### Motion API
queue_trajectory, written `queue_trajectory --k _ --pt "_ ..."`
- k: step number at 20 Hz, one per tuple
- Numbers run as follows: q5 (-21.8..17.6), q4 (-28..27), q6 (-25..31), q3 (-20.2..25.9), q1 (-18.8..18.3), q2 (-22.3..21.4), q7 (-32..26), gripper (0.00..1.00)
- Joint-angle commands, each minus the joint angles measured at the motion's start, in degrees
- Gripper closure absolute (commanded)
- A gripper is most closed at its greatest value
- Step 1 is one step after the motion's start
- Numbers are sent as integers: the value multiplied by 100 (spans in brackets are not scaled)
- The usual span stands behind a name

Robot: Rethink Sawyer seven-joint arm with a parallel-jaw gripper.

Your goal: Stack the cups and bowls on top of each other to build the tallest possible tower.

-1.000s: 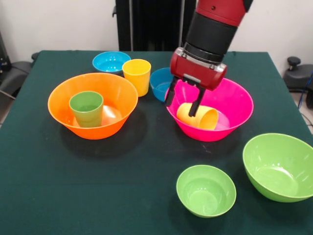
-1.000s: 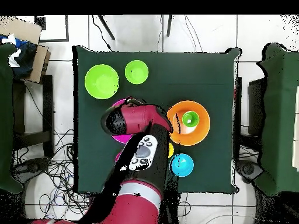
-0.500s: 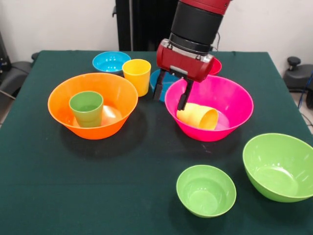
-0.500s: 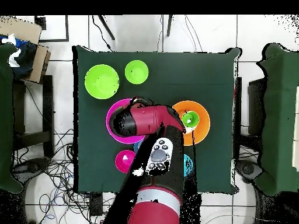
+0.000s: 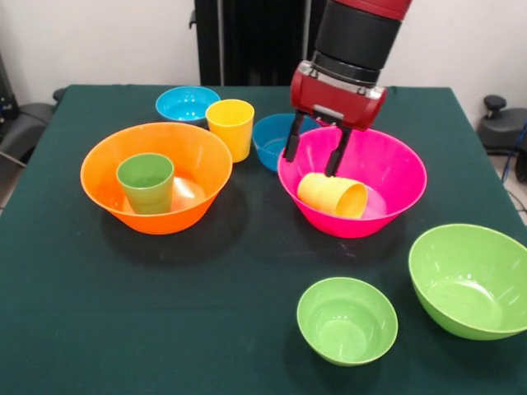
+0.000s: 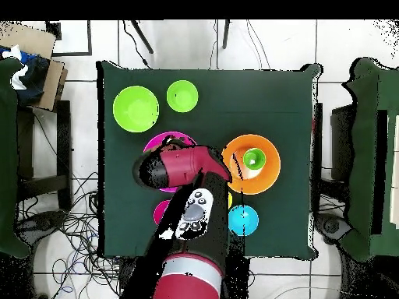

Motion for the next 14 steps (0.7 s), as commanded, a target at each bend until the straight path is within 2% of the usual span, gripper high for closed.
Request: queue_trajectory --k 1,14 --pt "533 369 438 24 401 175 1302 0" --pt "1508 142 863 -594 1130 341 1425 0"
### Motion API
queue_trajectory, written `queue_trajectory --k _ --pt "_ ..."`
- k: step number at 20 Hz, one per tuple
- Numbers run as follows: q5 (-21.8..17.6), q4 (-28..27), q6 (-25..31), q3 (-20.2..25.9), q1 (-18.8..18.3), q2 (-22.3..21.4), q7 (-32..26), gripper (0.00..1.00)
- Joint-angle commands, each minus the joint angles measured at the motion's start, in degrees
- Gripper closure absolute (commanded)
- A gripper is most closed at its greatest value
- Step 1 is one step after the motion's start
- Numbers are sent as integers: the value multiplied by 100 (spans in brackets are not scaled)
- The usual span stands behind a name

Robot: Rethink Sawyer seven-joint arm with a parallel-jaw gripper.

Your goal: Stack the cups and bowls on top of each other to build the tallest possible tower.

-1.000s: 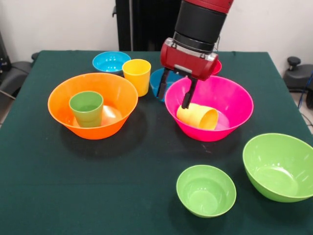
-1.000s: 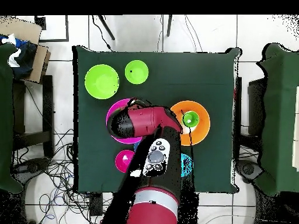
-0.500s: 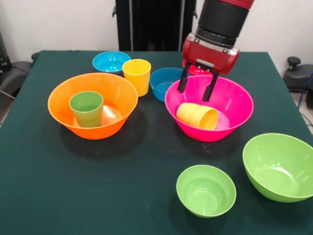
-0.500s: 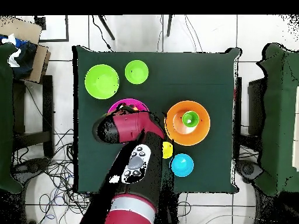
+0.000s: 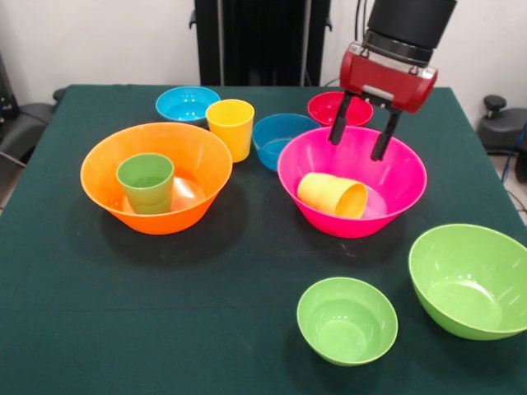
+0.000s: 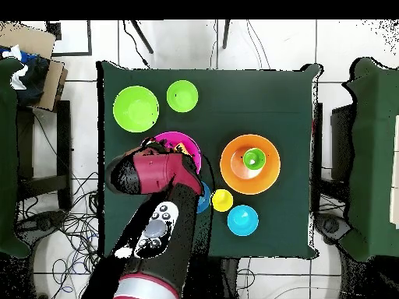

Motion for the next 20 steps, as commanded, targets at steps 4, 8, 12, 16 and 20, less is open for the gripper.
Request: queue_trajectory --k 4,8,12,16,20 --pt "789 -75 945 -199 500 462 1440 0" --pt "1026 -163 1038 -332 631 551 1396 0" --pt "1230 -307 1281 -477 765 592 1393 0" --pt "1448 -560 1409 -641 877 793 1446 0" --pt "1572 -749 1379 -745 890 997 1386 0"
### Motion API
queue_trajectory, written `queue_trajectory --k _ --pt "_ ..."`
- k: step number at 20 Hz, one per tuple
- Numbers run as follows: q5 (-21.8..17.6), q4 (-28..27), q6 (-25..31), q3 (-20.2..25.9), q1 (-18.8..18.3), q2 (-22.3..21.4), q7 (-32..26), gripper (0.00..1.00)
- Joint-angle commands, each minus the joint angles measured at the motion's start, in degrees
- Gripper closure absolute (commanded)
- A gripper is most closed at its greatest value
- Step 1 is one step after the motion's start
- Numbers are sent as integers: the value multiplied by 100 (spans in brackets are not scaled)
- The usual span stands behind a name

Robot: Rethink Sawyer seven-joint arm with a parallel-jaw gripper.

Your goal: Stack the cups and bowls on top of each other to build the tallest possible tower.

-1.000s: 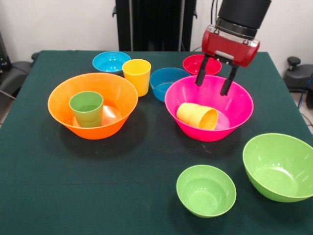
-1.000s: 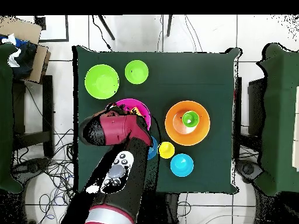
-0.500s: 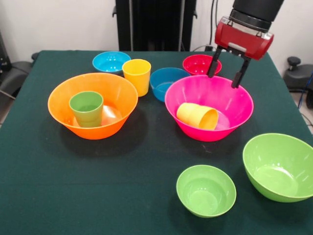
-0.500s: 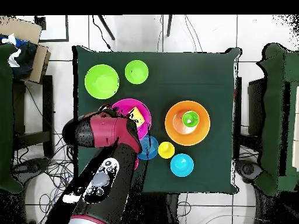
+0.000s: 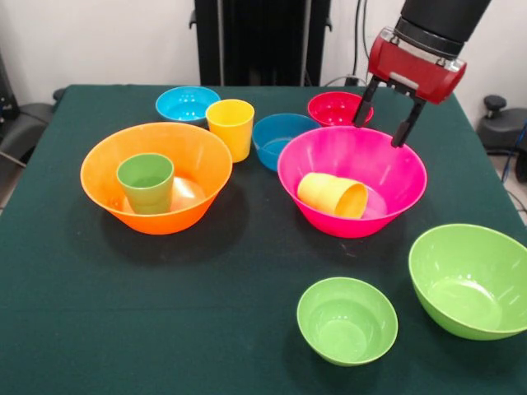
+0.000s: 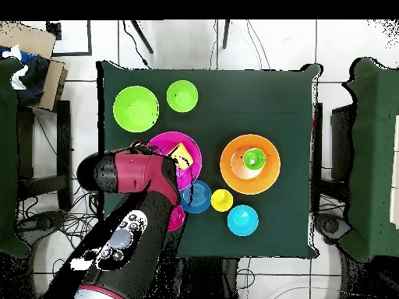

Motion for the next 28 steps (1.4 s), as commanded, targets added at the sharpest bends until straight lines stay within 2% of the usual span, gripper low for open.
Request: queue_trajectory --k 1,17,28 --pt "293 -511 525 117 42 587 1370 0" --pt "945 -1734 796 -241 68 1408 1387 0" --pt "1155 -1576 694 -302 111 1381 1200 0"
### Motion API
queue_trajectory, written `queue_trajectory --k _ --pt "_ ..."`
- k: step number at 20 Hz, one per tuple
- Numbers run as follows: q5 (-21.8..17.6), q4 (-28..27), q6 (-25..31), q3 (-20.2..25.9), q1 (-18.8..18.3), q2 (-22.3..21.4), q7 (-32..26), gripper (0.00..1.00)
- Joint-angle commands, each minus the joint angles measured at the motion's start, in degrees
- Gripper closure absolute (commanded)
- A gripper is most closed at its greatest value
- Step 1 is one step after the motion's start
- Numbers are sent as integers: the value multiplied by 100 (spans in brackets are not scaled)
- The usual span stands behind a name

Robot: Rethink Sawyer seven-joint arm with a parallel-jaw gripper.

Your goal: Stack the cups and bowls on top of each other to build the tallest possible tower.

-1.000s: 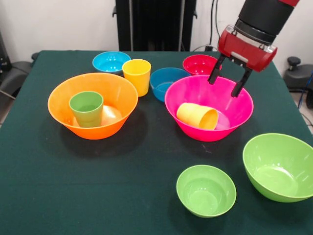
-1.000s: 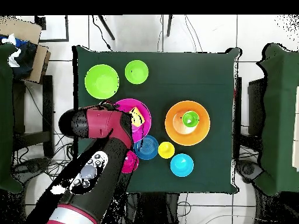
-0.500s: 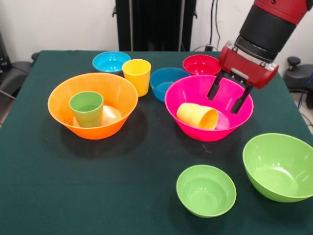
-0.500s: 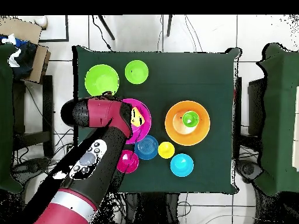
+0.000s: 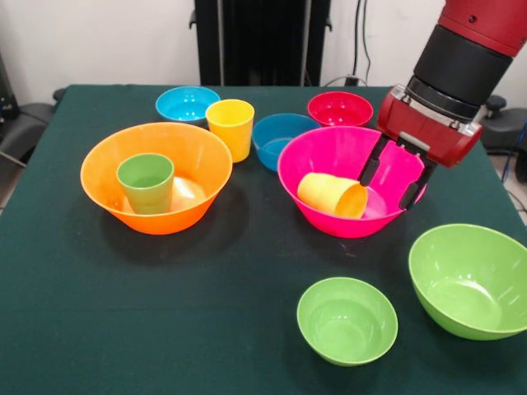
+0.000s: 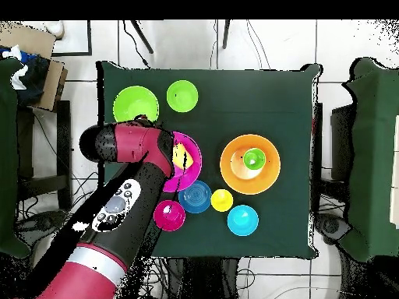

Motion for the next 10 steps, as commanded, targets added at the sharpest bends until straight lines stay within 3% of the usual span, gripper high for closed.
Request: queue_trajectory --k 1,10 --pt "165 -218 558 326 29 136 1188 0" --pt "240 -247 469 194 84 284 1169 0"
